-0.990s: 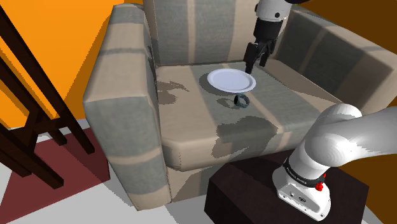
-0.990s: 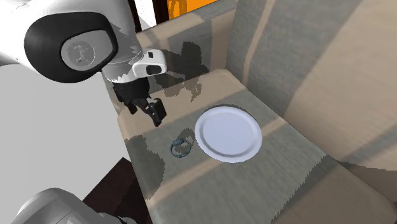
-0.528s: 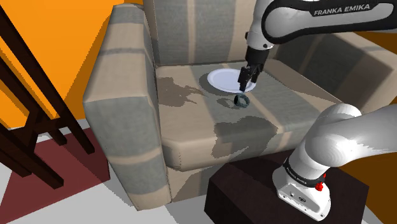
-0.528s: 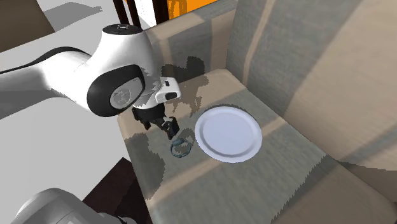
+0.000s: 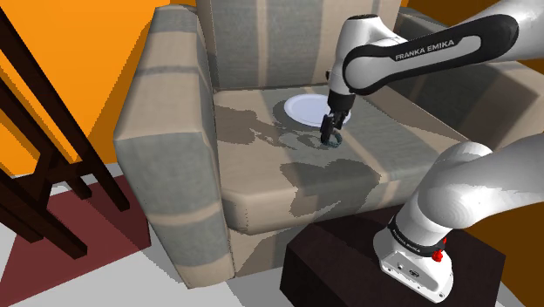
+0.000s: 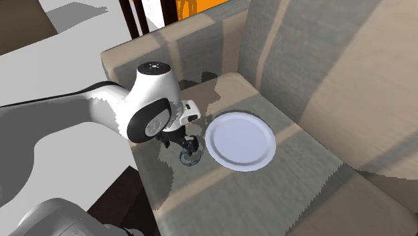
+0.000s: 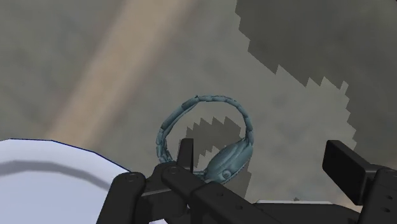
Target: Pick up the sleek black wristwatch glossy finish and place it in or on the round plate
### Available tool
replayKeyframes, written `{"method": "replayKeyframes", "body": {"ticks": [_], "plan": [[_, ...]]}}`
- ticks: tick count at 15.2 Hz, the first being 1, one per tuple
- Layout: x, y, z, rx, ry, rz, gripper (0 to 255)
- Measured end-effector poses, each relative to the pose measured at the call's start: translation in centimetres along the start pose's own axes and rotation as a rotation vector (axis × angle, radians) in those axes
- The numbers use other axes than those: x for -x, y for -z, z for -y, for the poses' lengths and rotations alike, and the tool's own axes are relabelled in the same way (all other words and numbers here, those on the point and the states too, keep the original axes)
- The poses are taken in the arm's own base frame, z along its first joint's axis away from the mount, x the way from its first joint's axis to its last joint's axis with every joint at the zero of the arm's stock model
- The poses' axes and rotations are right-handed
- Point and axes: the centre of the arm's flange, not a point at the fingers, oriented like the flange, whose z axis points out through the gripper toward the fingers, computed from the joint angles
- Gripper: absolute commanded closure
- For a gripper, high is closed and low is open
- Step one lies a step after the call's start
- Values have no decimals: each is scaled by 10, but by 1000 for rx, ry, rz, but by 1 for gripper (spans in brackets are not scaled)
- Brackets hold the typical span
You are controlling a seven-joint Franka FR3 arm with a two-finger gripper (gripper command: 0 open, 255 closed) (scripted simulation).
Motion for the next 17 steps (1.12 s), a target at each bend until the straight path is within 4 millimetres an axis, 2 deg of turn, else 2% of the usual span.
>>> {"method": "replayKeyframes", "body": {"ticks": [6,12,13,17], "plan": [[1,-33,1,0,2,-1,0],[1,-36,0,0,2,-1,0],[1,-36,0,0,2,-1,255],[1,-36,0,0,3,-2,255]]}}
